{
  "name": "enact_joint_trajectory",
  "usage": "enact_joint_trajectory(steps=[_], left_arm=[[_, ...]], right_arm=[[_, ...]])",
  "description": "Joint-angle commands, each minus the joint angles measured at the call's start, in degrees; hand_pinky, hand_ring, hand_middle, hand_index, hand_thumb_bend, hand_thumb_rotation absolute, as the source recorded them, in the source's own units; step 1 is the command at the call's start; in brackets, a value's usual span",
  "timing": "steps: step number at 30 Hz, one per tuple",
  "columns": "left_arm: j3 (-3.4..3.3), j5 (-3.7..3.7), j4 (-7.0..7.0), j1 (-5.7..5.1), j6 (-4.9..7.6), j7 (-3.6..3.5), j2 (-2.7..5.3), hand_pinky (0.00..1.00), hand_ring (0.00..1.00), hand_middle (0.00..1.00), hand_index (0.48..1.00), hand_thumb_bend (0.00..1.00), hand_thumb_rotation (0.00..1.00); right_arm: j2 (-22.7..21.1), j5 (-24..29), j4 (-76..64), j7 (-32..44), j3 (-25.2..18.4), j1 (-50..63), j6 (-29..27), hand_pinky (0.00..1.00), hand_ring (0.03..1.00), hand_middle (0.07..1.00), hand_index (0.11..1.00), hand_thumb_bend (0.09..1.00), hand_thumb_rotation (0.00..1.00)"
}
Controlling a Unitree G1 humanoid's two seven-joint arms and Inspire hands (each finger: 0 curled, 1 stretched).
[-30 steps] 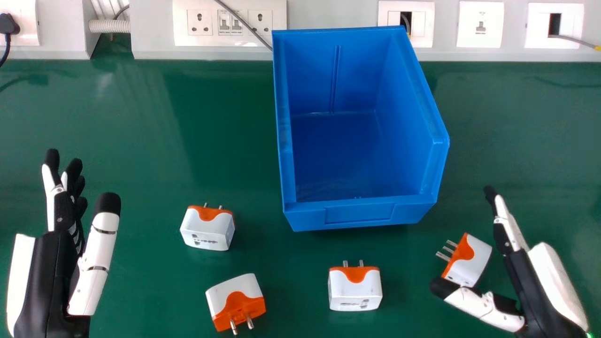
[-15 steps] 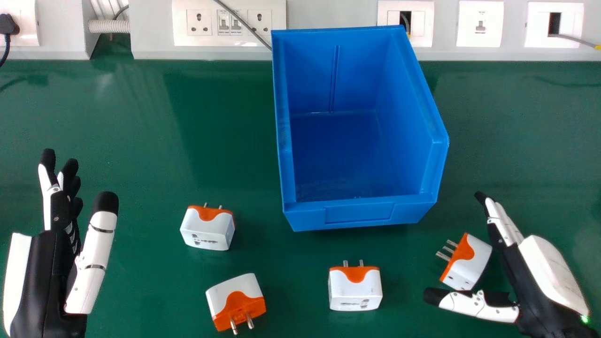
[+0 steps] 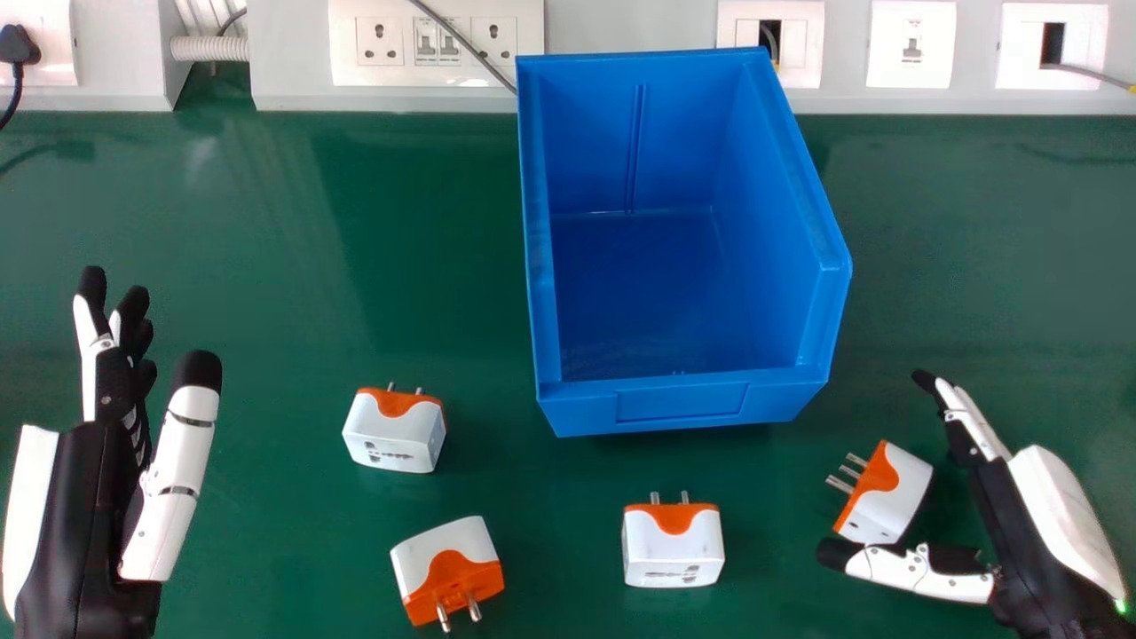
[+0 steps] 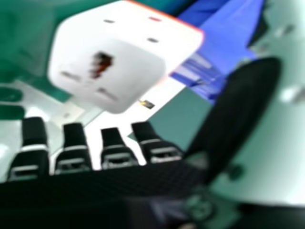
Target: Pick all objects and put in blue box
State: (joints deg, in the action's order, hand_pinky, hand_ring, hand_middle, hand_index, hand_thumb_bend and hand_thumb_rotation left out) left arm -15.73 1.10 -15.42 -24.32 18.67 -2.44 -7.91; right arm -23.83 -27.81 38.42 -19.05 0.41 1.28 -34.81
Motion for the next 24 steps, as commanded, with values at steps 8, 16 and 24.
enact_joint_trajectory(steps=[8,16,24], left_arm=[[-0.99,-0.25,-0.93,1.17,0.54,-0.10,-0.78,1.00,1.00,1.00,1.000,0.45,0.87],[-1.13,-0.11,-1.03,1.41,0.95,-0.20,-0.88,1.00,1.00,1.00,1.000,0.48,0.87],[-1.39,0.05,-1.38,0.97,1.68,-0.31,-1.00,1.00,1.00,1.00,1.000,0.43,0.88]], right_arm=[[-0.73,0.77,7.44,-3.13,1.20,-2.00,-5.33,0.80,0.897,0.932,0.912,0.961,0.44],[-0.81,-0.13,9.78,-4.78,3.07,-3.76,-5.13,0.79,0.882,0.915,0.900,0.966,0.43],[-1.56,-2.55,12.34,-7.88,6.10,-6.15,-3.02,0.76,0.865,0.901,0.880,0.958,0.41]])
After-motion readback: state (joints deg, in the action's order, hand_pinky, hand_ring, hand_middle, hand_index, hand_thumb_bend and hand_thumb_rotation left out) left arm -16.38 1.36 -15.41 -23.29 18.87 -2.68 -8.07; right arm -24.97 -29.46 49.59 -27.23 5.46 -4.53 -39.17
